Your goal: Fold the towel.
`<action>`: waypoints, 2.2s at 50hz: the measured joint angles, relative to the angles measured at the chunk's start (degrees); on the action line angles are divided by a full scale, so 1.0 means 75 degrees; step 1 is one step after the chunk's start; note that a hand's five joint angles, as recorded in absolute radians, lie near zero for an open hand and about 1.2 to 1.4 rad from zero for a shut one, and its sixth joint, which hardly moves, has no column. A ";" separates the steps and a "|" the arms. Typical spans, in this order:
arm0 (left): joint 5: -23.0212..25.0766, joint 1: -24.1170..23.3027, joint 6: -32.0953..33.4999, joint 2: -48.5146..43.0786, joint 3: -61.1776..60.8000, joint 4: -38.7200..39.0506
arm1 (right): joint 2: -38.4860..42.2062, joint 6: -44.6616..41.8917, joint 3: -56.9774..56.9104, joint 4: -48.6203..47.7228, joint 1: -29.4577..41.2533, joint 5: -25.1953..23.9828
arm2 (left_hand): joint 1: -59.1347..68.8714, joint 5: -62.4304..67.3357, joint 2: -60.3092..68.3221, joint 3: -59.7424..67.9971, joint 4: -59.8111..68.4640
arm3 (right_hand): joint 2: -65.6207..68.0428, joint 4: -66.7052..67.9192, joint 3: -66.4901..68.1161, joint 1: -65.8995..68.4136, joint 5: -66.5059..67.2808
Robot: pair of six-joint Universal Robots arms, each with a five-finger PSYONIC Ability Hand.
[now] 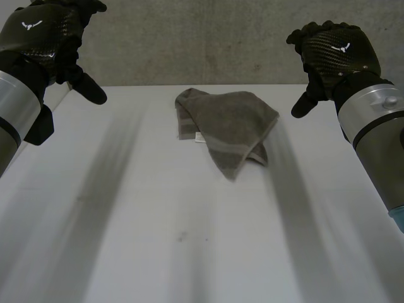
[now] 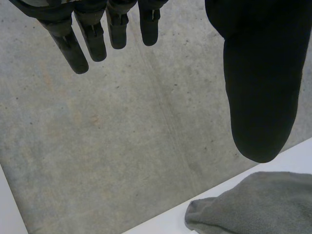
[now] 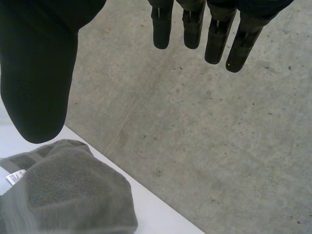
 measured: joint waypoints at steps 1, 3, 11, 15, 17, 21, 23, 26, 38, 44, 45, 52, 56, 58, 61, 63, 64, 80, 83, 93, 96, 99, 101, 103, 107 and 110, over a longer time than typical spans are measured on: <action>0.0000 0.0000 0.0000 0.0000 -0.0001 0.0007 | 0.0000 0.0000 0.0000 0.0000 0.0000 0.0000 | -0.0001 0.0000 0.0000 0.0000 0.0000 | 0.0000 0.0000 0.0001 0.0000 0.0000; 0.0000 0.0000 0.0000 0.0001 -0.0001 0.0014 | 0.0000 -0.0001 -0.0002 0.0000 0.0000 -0.0001 | -0.0001 0.0000 -0.0001 0.0000 0.0000 | 0.0000 0.0000 0.0000 0.0000 0.0000; 0.0000 0.0000 0.0000 0.0000 0.0001 0.0025 | 0.0029 -0.0105 -0.0054 0.0025 -0.0009 -0.0018 | 0.0000 0.0000 -0.0001 0.0000 0.0000 | 0.0000 0.0000 0.0000 0.0000 0.0000; 0.0000 0.0000 0.0000 -0.0014 -0.0001 0.0026 | 0.0150 -0.0348 -0.0097 0.0072 -0.0019 -0.0019 | -0.0001 0.0000 -0.0001 0.0000 0.0000 | 0.0000 0.0000 0.0000 0.0000 0.0000; 0.0000 0.0000 0.0000 -0.0028 -0.0001 0.0028 | 0.0303 -0.0603 -0.0121 0.0102 -0.0022 -0.0018 | -0.0001 0.0000 -0.0001 0.0000 0.0000 | 0.0000 0.0000 0.0000 0.0000 0.0000; 0.0000 0.0000 0.0000 -0.0057 0.0002 0.0034 | 0.0840 -0.1478 -0.0167 0.0168 -0.0027 -0.0004 | -0.0001 0.0000 -0.0001 0.0000 0.0000 | 0.0000 0.0000 0.0001 0.0000 -0.0001; 0.0000 0.0000 0.0000 -0.0070 0.0002 0.0048 | 0.1101 -0.1880 -0.0192 0.0199 -0.0024 0.0002 | -0.0001 0.0000 -0.0002 0.0000 0.0000 | 0.0000 0.0000 0.0000 0.0000 0.0000; 0.0000 0.0000 0.0000 -0.0087 -0.0005 0.0082 | 0.1633 -0.2575 -0.0246 0.0245 0.0008 0.0001 | -0.0001 0.0000 -0.0002 0.0000 0.0000 | 0.0000 0.0000 0.0001 0.0000 0.0000; 0.0000 -0.0021 0.0021 -0.0336 -0.0094 0.0439 | 0.3668 -0.2725 -0.0780 -0.0192 0.0133 -0.1168 | -0.0001 0.0000 -0.0002 0.0000 0.0000 | 0.0000 0.0000 0.0000 0.0000 0.0000; 0.0000 -0.0022 0.0024 -0.0514 -0.0092 0.0530 | 0.4628 -0.2414 -0.1286 -0.0965 0.0239 -0.1506 | -0.0001 0.0000 -0.0002 0.0000 0.0000 | 0.0007 0.0002 0.0019 0.0000 0.0012; 0.0000 -0.0021 0.0024 -0.0527 -0.0092 0.0532 | 0.4750 -0.2400 -0.1360 -0.1057 0.0254 -0.1517 | -0.0001 0.0000 -0.0002 0.0000 0.0000 | 0.0032 0.0020 0.0041 0.0021 0.0035; 0.0000 -0.0017 0.0024 -0.0592 -0.0087 0.0533 | 0.5661 -0.2403 -0.1970 -0.1472 0.0352 -0.1528 | -0.0001 0.0000 -0.0002 0.0000 0.0000 | 0.0894 0.0847 0.0984 0.0696 0.0810; 0.0000 -0.0004 0.0024 -0.0599 -0.0087 0.0542 | 0.5913 -0.2394 -0.2195 -0.1548 0.0386 -0.1533 | -0.0001 0.0000 -0.0002 0.0000 0.0000 | 0.1989 0.1914 0.2063 0.1639 0.1816; 0.0000 0.0002 0.0023 -0.0605 -0.0087 0.0559 | 0.5964 -0.2384 -0.2252 -0.1594 0.0394 -0.1537 | -0.0001 0.0000 -0.0002 0.0000 0.0000 | 0.2666 0.2584 0.2728 0.2219 0.2449; -0.0003 0.0010 0.0023 -0.0616 -0.0088 0.0603 | 0.6010 -0.2371 -0.2301 -0.1677 0.0400 -0.1545 | 0.0000 0.0000 -0.0002 0.0000 0.0000 | 0.3312 0.3206 0.3352 0.2783 0.3051; -0.0007 0.0019 0.0023 -0.0631 -0.0093 0.0663 | 0.6031 -0.2358 -0.2337 -0.1825 0.0401 -0.1554 | -0.0001 0.0000 -0.0002 0.0000 0.0000 | 0.5014 0.4921 0.5053 0.4182 0.4752; -0.0008 0.0019 0.0023 -0.0634 -0.0094 0.0674 | 0.6030 -0.2356 -0.2341 -0.1858 0.0401 -0.1556 | -0.0001 0.0000 -0.0002 0.0000 0.0000 | 0.5234 0.5156 0.5283 0.4344 0.4977; -0.0012 0.0039 0.0023 -0.0726 -0.0100 0.0717 | 0.5195 -0.1580 -0.2326 -0.2502 0.0399 -0.1453 | -0.0001 0.0000 -0.0002 0.0000 0.0000 | 0.7282 0.7349 0.7403 0.5811 0.7135; -0.0010 0.0043 0.0023 -0.0729 -0.0100 0.0716 | 0.4764 -0.1248 -0.2220 -0.2381 0.0393 -0.1442 | -0.0001 0.0000 -0.0002 0.0000 0.0000 | 0.7282 0.7349 0.7403 0.5811 0.7138; -0.0003 0.0001 0.0008 -0.1211 -0.0132 0.0887 | 0.2301 -0.0118 -0.1786 -0.1393 0.0350 -0.1453 | -0.0001 -0.0001 -0.0002 0.0000 0.0001 | 0.7282 0.7350 0.7403 0.5811 0.7153; -0.0011 -0.0016 -0.0009 -0.1703 -0.0125 0.1006 | 0.1794 -0.0057 -0.1722 -0.1189 0.0366 -0.1453 | -0.0001 0.0000 -0.0002 0.0000 0.0000 | 0.7282 0.7350 0.7403 0.5811 0.7166; -0.0019 -0.0036 -0.0031 -0.2124 -0.0105 0.1070 | 0.1389 -0.0044 -0.1645 -0.1036 0.0385 -0.1452 | -0.0001 0.0000 0.0001 0.0000 0.0001 | 0.7282 0.7350 0.7403 0.5811 0.7169; -0.0028 -0.0089 -0.0095 -0.2688 -0.0065 0.1112 | 0.0969 -0.0049 -0.1545 -0.0914 0.0408 -0.1449 | 0.0006 0.0000 0.0017 0.0000 0.0010 | 0.7282 0.7350 0.7403 0.5811 0.7171; -0.0030 -0.0118 -0.0137 -0.2890 -0.0048 0.1119 | 0.0870 -0.0051 -0.1519 -0.0891 0.0414 -0.1447 | 0.0027 0.0000 0.0020 0.0000 0.0021 | 0.7282 0.7350 0.7403 0.5811 0.7171; -0.0042 -0.0385 -0.0645 -0.3822 0.0072 0.1107 | 0.0099 -0.0066 -0.1293 -0.0779 0.0456 -0.1420 | 0.0168 0.0000 0.0190 0.0000 0.0159 | 0.7282 0.7351 0.7403 0.5811 0.7173; -0.0044 -0.0671 -0.1315 -0.4249 0.0116 0.1045 | -0.0239 -0.0078 -0.1175 -0.0763 0.0481 -0.1339 | 0.0303 0.0029 0.0322 0.0177 0.0294 | 0.7282 0.7351 0.7445 0.5811 0.7174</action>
